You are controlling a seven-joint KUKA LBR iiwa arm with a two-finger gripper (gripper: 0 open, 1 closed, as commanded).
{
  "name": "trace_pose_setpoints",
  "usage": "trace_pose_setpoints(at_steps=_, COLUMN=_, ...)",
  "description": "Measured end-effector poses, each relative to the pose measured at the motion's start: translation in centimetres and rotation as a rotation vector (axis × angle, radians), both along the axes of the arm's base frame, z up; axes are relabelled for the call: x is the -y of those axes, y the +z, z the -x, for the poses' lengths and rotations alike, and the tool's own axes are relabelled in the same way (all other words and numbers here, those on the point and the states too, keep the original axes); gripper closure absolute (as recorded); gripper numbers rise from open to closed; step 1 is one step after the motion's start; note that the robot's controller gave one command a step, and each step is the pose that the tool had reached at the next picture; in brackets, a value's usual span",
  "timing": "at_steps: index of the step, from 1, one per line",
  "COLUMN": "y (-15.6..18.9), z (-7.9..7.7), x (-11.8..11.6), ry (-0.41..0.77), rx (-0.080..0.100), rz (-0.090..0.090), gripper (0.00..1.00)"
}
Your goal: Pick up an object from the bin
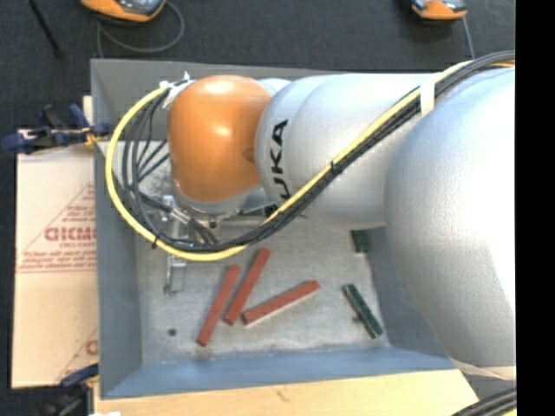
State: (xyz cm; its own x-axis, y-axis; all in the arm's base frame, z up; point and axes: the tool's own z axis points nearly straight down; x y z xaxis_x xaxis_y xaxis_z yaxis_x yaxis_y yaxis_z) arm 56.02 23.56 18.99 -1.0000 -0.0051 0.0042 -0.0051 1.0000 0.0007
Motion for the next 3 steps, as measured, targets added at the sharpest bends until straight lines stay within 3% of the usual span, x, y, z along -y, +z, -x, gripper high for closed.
trace_pose_setpoints(at_steps=1, y=-7.3, z=6.3, x=9.0, ry=0.001, rx=-0.007, rz=0.006, gripper=0.00)
trace_pose_setpoints(at_steps=2, y=-11.8, z=7.5, x=11.0, ry=0.240, rx=0.020, rz=-0.002, gripper=0.00)
trace_pose_setpoints(at_steps=3, y=-11.5, z=7.4, x=10.8, ry=0.238, rx=0.024, rz=-0.004, gripper=1.00)
